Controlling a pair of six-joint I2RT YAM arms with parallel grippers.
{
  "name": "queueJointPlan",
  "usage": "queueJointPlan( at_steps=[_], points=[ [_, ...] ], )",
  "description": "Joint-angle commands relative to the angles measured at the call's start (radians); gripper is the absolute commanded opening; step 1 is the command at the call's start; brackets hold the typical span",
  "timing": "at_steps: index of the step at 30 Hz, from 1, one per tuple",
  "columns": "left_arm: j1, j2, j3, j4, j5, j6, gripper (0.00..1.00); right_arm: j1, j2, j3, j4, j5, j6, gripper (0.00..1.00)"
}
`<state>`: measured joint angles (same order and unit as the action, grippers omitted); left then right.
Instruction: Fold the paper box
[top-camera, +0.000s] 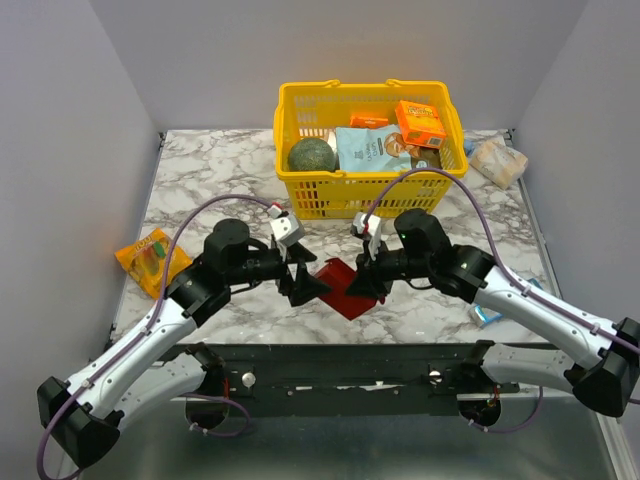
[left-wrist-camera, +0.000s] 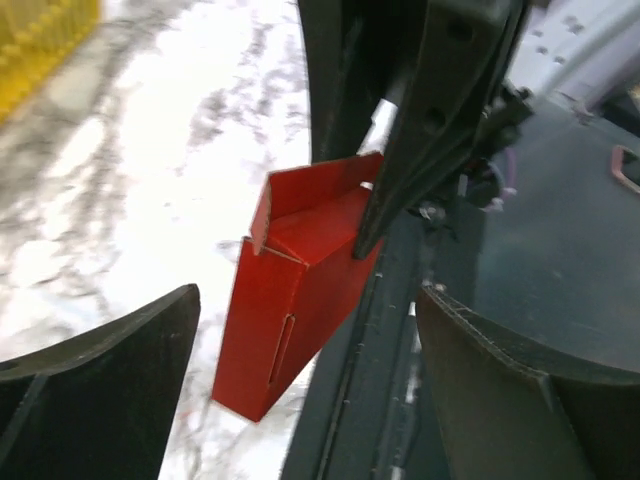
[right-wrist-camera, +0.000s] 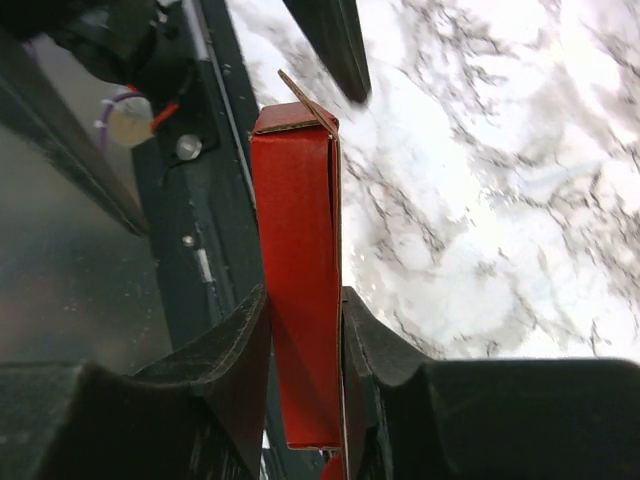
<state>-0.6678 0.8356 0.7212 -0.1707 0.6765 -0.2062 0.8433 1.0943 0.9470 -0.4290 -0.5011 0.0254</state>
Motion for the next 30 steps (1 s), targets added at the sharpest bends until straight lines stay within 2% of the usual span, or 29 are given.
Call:
queueJointPlan(
  at_steps=[1,4,7,8,12,30],
  points=[
    [0.002,-0.033,0.106,-0.110,-0.238,0.125,0.98,0.004,0.041,0.035,-0.086,0.165,-0.015,0.29],
    [0.004,-0.017,0.141,-0.135,-0.282,0.145,0.92,0.004,0.061,0.047,-0.103,0.217,-0.009,0.29],
    [0.002,0.031,0.172,-0.142,-0.279,0.146,0.79,0.005,0.073,0.055,-0.109,0.240,-0.004,0.29],
    [0.002,0.046,0.178,-0.145,-0.281,0.140,0.71,0.004,0.076,0.056,-0.109,0.243,-0.002,0.29],
    [0.001,0.115,0.201,-0.145,-0.269,0.137,0.61,0.004,0.082,0.061,-0.109,0.249,-0.002,0.29],
    [-0.018,0.272,0.244,-0.059,-0.239,0.149,0.55,0.013,0.095,0.045,-0.116,0.266,-0.043,0.28]
  ],
)
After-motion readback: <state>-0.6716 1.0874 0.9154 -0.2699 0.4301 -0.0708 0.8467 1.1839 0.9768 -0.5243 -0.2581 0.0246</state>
